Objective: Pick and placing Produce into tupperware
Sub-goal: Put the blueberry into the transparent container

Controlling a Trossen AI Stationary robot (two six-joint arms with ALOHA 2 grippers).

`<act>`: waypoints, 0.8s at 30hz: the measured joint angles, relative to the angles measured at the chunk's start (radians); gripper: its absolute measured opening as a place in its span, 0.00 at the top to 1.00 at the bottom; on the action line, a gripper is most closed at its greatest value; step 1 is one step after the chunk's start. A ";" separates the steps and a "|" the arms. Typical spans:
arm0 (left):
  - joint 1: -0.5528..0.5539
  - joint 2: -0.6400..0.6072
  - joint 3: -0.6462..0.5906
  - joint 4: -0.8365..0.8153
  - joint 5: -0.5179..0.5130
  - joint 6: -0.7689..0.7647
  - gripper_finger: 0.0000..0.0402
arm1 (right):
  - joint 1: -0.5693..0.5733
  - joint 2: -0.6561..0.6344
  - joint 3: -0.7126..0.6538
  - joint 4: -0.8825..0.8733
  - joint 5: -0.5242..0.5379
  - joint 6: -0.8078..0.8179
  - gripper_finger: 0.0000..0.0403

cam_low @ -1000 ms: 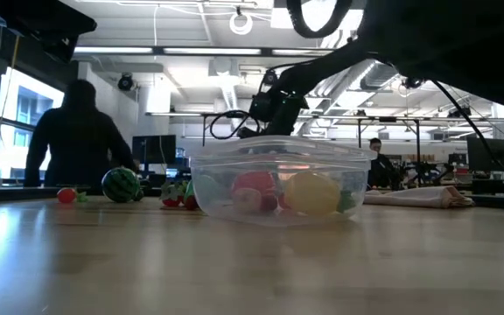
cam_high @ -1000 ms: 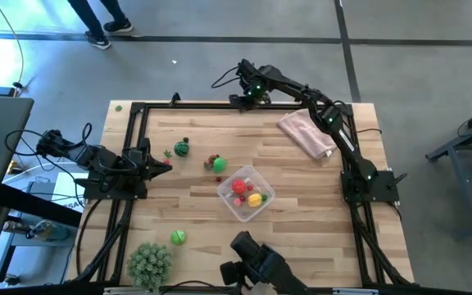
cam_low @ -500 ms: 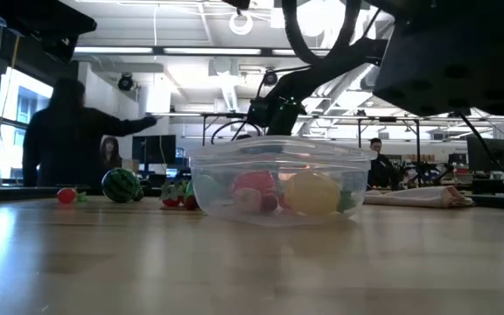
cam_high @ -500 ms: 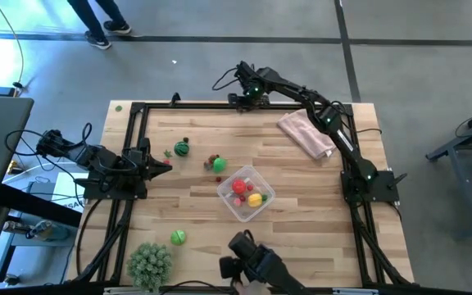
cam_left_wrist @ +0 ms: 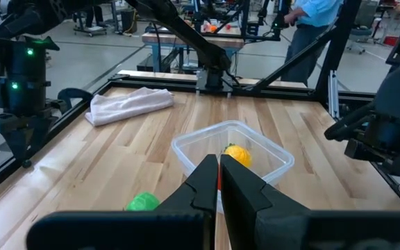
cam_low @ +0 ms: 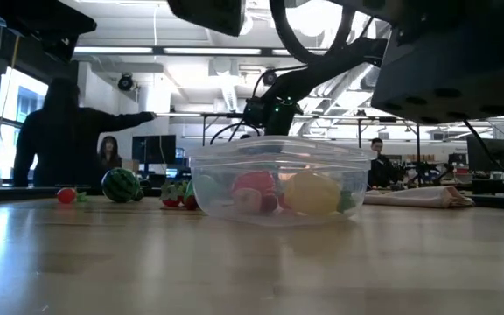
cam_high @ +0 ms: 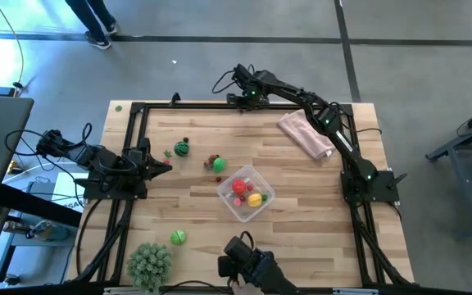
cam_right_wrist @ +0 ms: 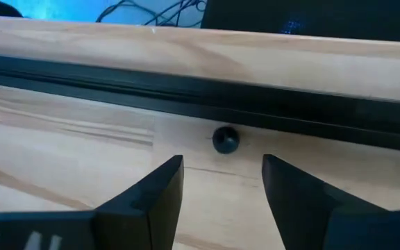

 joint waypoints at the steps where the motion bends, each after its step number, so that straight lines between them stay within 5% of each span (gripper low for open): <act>1: 0.000 0.000 0.000 0.000 0.000 0.000 0.98 | 0.003 0.000 0.000 0.000 0.011 0.008 0.53; 24: 0.000 0.000 0.000 0.000 0.000 0.000 0.98 | 0.039 0.047 0.002 0.026 0.082 0.033 0.54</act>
